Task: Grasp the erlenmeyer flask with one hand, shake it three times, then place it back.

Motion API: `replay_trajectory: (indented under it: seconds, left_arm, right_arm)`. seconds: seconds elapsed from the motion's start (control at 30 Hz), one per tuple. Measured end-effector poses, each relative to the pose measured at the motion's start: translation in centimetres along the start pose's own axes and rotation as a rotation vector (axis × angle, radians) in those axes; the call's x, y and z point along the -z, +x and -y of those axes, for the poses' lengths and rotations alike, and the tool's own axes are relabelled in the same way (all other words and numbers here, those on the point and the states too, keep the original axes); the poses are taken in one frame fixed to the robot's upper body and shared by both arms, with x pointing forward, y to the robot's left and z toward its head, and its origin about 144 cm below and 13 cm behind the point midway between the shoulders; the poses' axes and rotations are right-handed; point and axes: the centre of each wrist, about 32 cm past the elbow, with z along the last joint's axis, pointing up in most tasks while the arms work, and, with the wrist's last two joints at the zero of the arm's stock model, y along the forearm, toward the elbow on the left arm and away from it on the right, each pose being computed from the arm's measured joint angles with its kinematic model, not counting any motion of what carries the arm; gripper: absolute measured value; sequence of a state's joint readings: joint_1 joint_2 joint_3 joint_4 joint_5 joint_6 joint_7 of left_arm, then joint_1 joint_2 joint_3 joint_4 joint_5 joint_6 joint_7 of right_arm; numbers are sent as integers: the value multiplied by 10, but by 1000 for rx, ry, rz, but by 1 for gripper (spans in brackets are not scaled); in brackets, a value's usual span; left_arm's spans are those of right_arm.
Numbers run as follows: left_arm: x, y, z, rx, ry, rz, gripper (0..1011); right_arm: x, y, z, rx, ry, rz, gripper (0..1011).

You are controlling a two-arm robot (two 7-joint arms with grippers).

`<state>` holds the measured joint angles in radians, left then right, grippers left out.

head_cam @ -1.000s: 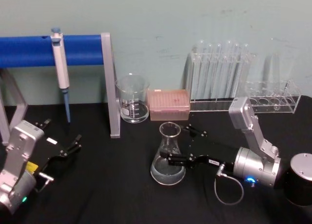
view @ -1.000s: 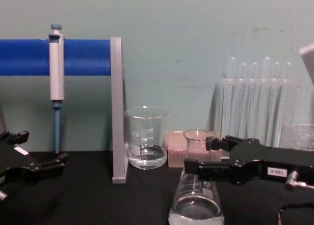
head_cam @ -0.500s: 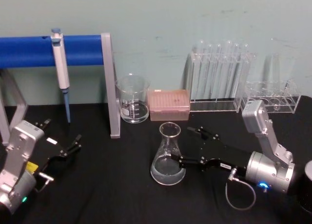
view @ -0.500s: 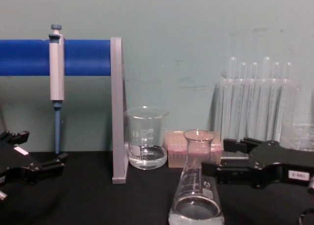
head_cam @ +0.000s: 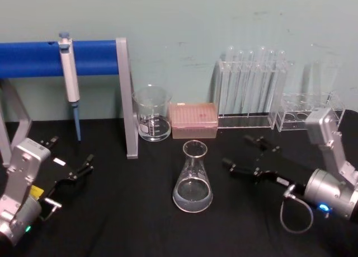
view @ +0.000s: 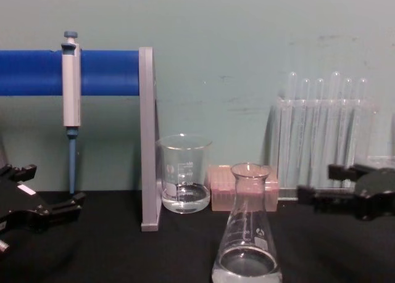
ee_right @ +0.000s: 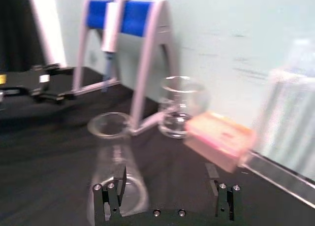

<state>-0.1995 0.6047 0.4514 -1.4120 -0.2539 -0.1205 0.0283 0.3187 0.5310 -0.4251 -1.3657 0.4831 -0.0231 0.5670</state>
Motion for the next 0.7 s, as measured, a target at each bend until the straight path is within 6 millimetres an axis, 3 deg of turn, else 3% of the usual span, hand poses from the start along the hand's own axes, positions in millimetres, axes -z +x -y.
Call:
replay_trajectory:
  seconds: [0.27, 0.7]
  left_arm:
    - [0, 0, 0, 0, 0, 0, 1001]
    - [0, 0, 0, 0, 0, 0, 1001]
  right_arm:
    - [0, 10, 3, 172, 11, -22, 1000]
    - [11, 13, -9, 359, 24, -28, 1000]
